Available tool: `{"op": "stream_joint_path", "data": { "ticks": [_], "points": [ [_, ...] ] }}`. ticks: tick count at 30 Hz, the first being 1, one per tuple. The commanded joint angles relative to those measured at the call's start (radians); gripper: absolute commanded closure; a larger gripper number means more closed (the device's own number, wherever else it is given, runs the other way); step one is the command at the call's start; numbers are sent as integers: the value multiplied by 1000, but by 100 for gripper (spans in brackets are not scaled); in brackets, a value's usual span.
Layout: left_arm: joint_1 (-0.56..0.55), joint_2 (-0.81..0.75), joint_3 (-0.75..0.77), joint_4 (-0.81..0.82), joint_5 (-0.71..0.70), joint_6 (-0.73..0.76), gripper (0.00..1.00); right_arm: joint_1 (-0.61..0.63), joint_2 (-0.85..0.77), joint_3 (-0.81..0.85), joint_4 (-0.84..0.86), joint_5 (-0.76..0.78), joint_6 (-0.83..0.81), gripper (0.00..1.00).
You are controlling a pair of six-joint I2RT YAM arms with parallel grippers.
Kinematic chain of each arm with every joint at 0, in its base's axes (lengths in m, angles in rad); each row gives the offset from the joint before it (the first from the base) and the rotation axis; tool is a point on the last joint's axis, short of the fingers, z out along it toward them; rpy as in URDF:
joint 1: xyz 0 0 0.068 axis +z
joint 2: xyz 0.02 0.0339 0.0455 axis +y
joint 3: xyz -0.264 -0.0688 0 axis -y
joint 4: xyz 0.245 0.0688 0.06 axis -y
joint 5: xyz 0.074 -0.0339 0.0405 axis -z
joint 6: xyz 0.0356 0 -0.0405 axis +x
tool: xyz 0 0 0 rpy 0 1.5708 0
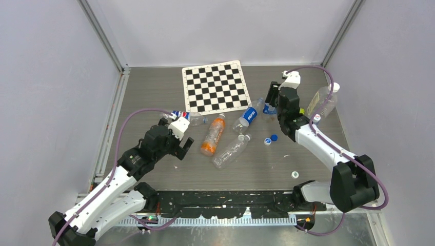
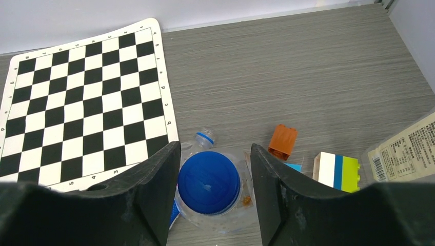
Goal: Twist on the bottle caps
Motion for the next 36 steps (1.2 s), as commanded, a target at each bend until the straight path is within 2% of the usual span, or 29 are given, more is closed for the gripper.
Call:
{"op": "stream_joint_path", "data": {
  "ticks": [1, 23, 36],
  "points": [
    [1, -9, -5, 49, 16, 8, 0, -2, -34, 6, 33, -5, -2, 42],
    [1, 0, -7, 50, 27, 9, 0, -2, -15, 48, 11, 17, -21, 40],
    [1, -5, -7, 47, 26, 10, 0, -2, -36, 61, 7, 15, -27, 31]
  ]
}}
